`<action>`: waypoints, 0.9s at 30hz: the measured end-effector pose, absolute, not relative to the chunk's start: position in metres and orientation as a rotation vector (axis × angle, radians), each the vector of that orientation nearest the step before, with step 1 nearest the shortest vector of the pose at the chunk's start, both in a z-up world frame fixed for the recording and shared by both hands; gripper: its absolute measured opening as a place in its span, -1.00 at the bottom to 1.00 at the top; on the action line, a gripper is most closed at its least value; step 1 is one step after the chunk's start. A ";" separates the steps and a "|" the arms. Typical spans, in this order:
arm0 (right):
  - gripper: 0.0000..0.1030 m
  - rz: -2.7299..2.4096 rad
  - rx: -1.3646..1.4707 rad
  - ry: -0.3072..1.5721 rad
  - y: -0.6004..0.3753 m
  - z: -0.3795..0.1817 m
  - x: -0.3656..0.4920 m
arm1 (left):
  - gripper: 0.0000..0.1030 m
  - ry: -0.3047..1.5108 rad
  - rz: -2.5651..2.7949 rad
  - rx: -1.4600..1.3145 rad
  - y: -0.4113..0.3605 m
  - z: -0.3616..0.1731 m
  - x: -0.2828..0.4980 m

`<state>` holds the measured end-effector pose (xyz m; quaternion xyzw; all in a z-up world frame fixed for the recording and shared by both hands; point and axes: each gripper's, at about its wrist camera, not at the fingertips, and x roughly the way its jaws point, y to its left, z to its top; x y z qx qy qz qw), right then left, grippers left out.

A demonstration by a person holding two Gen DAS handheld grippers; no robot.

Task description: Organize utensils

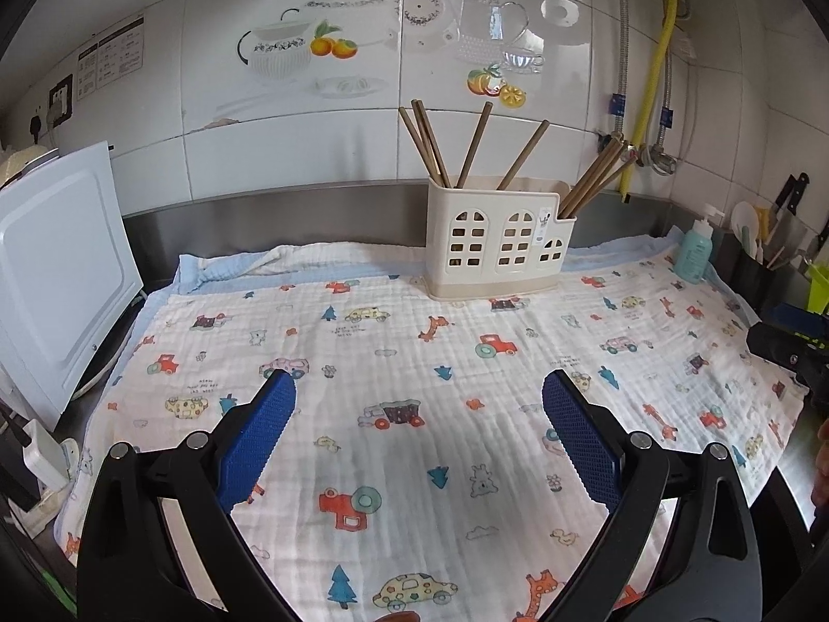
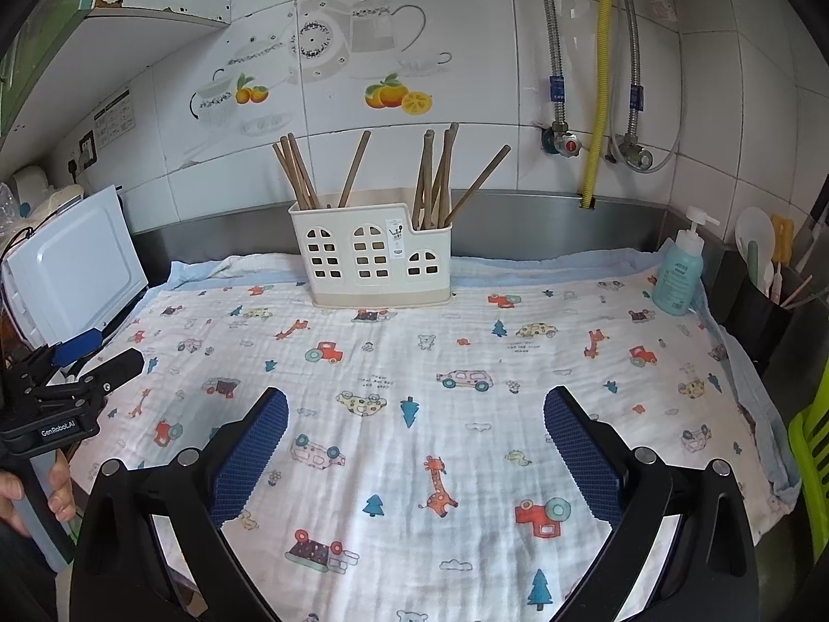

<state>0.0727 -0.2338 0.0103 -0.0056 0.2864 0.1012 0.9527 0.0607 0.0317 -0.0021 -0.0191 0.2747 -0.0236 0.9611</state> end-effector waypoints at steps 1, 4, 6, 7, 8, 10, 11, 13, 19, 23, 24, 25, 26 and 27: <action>0.86 0.207 -0.011 0.581 -0.233 0.010 0.072 | 0.86 0.556 -0.047 -0.039 0.031 -0.002 0.060; 0.86 0.211 -0.012 0.583 -0.232 0.010 0.072 | 0.86 0.559 -0.047 -0.041 0.031 -0.002 0.060; 0.86 0.214 -0.011 0.582 -0.231 0.009 0.071 | 0.86 0.557 -0.046 -0.041 0.031 -0.002 0.060; 0.86 0.218 -0.008 0.583 -0.231 0.009 0.071 | 0.86 0.557 -0.045 -0.042 0.031 -0.002 0.060; 0.86 0.217 -0.009 0.584 -0.231 0.009 0.071 | 0.86 0.558 -0.045 -0.043 0.031 -0.002 0.060; 0.86 0.215 -0.007 0.588 -0.231 0.007 0.071 | 0.86 0.556 -0.047 -0.043 0.030 -0.001 0.060; 0.86 0.216 -0.005 0.590 -0.232 0.007 0.072 | 0.86 0.555 -0.048 -0.042 0.029 0.000 0.060; 0.86 0.212 -0.003 0.592 -0.233 0.006 0.072 | 0.86 0.554 -0.049 -0.042 0.029 0.000 0.059; 0.86 0.212 0.001 0.597 -0.235 0.005 0.073 | 0.86 0.552 -0.054 -0.041 0.027 0.002 0.059; 0.86 0.212 0.009 0.605 -0.236 0.003 0.075 | 0.86 0.551 -0.061 -0.037 0.024 0.004 0.058; 0.86 0.212 0.009 0.605 -0.237 0.003 0.075 | 0.86 0.552 -0.062 -0.035 0.023 0.004 0.058; 0.86 0.211 0.009 0.605 -0.236 0.003 0.075 | 0.86 0.552 -0.063 -0.033 0.023 0.004 0.058; 0.86 0.213 0.009 0.604 -0.237 0.003 0.075 | 0.86 0.551 -0.063 -0.031 0.022 0.005 0.058; 0.86 0.214 0.010 0.602 -0.237 0.003 0.075 | 0.86 0.551 -0.063 -0.030 0.022 0.005 0.058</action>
